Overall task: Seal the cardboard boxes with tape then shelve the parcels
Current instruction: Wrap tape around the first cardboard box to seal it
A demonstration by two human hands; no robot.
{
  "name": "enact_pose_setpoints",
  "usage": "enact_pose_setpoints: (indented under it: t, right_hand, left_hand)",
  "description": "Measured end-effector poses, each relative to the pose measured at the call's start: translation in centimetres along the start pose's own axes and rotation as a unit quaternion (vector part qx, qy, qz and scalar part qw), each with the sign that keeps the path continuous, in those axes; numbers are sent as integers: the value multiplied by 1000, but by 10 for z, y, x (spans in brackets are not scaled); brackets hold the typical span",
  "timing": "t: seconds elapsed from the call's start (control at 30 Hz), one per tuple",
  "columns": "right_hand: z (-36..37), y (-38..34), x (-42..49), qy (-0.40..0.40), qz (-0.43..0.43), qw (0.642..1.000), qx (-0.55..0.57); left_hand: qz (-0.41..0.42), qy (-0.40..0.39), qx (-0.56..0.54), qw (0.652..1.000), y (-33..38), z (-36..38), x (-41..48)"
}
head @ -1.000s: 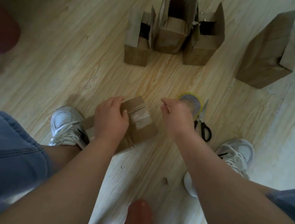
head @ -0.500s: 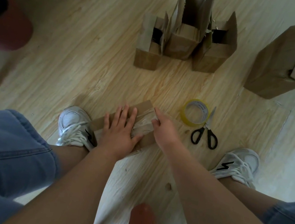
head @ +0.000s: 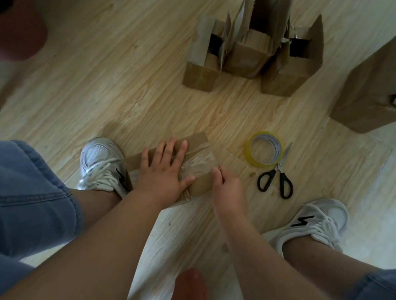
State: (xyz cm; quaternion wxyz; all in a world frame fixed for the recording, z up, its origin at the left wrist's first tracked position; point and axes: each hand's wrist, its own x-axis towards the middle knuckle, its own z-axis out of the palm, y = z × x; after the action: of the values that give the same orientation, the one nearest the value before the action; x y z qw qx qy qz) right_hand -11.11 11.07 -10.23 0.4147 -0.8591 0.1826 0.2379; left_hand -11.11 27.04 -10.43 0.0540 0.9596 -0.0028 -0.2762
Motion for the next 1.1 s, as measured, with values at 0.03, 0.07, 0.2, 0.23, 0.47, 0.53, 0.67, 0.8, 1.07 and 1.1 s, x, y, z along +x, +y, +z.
enact_pose_setpoints:
  t: [0.03, 0.07, 0.2, 0.23, 0.47, 0.53, 0.67, 0.8, 1.07, 1.1]
  right_hand:
    - [-3, -1, 2, -6, -4, 1000, -7]
    - [-7, -4, 3, -14, -5, 1000, -16]
    - [-24, -18, 12, -11, 49, 998, -49]
    - [-29, -22, 15, 2, 76, 996, -36]
    - [-51, -6, 10, -11, 146, 989, 35]
    - [-46, 2, 5, -42, 158, 985, 47]
    - [-32, 8, 3, -40, 150, 984, 87]
    - [-19, 8, 8, -5, 148, 985, 91]
    - [-13, 20, 17, 38, 165, 969, 182]
    - [-15, 19, 20, 28, 175, 964, 196]
  left_hand:
    - [-1, 1, -7, 1000, 0, -2, 0]
    - [-3, 2, -14, 1000, 2, -4, 1]
    - [-10, 12, -20, 1000, 16, -19, -1]
    - [-9, 13, -27, 1000, 20, -22, -1]
    - [-28, 28, -297, 954, 27, -30, -3]
    - [-56, 10, -358, 932, 25, -28, -4]
    - [-71, -59, -381, 920, 24, -17, -3]
    - [-84, -93, -382, 916, 24, -10, 1]
    - [-81, -94, -429, 895, 17, -4, 12]
    - [-83, -97, -437, 891, 17, -4, 13]
